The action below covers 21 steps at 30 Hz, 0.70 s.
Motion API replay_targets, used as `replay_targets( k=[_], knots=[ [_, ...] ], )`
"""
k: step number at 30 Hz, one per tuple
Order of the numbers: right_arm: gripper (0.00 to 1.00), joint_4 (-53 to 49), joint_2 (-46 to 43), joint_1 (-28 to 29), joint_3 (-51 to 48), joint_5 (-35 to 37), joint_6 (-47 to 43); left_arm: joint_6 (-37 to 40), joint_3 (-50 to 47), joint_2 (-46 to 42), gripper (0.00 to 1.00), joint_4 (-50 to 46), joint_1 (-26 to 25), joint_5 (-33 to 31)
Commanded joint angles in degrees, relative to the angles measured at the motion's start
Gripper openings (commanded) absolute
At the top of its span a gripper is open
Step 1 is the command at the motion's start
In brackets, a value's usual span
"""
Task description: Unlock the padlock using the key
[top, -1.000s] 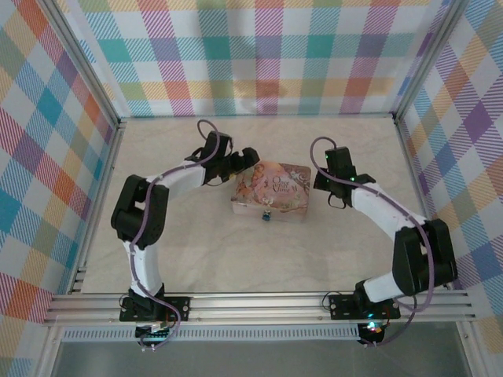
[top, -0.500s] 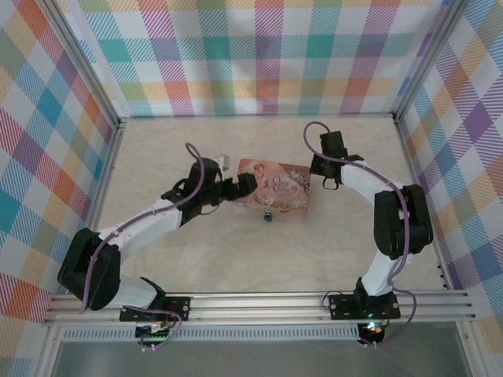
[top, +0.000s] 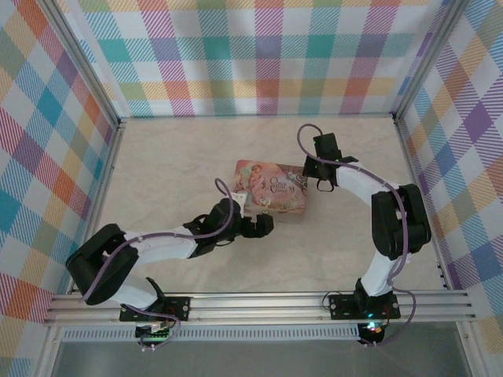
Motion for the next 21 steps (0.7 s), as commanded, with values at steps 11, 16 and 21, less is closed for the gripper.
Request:
replay_targets(
  k=[11, 16, 21],
  knots=[
    [0.00, 0.0, -0.6, 1.7, -2.0, -2.5, 1.2, 11.2, -0.1, 13.5, 1.00, 20.9, -5.8, -14.5],
    [0.00, 0.3, -0.2, 2.1, -1.9, -3.2, 1.3, 13.5, 1.6, 18.1, 0.99, 25.1, -6.0, -11.0],
    [0.00, 0.0, -0.2, 2.4, -1.8, -3.0, 1.3, 16.9, 2.6, 20.5, 0.93, 29.5, -5.9, -6.2]
  ],
)
